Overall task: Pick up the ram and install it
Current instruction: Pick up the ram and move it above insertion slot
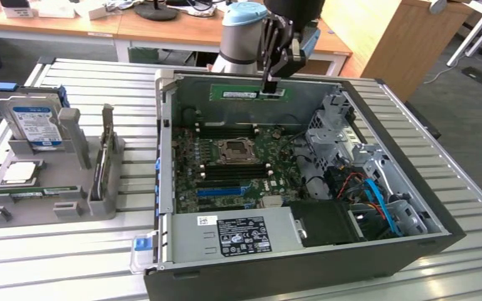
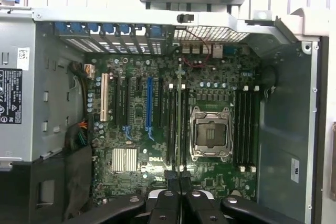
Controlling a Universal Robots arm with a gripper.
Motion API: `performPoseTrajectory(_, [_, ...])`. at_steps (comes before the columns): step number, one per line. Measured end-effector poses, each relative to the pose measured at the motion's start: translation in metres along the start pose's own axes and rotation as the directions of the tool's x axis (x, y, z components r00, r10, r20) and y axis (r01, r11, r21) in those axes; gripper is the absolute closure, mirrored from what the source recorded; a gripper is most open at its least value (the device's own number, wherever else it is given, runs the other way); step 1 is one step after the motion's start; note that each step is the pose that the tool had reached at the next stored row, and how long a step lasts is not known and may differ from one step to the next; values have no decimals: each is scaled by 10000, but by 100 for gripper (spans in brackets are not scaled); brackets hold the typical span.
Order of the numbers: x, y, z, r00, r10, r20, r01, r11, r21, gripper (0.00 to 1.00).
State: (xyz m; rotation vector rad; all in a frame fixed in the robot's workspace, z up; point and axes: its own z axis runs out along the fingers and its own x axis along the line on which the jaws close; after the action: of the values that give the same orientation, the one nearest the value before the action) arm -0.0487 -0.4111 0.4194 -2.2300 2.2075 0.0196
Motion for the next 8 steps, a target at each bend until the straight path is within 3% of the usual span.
performPoseTrajectory(8, [-108, -2, 6, 10000, 27, -1, -27, 10000, 0, 88])
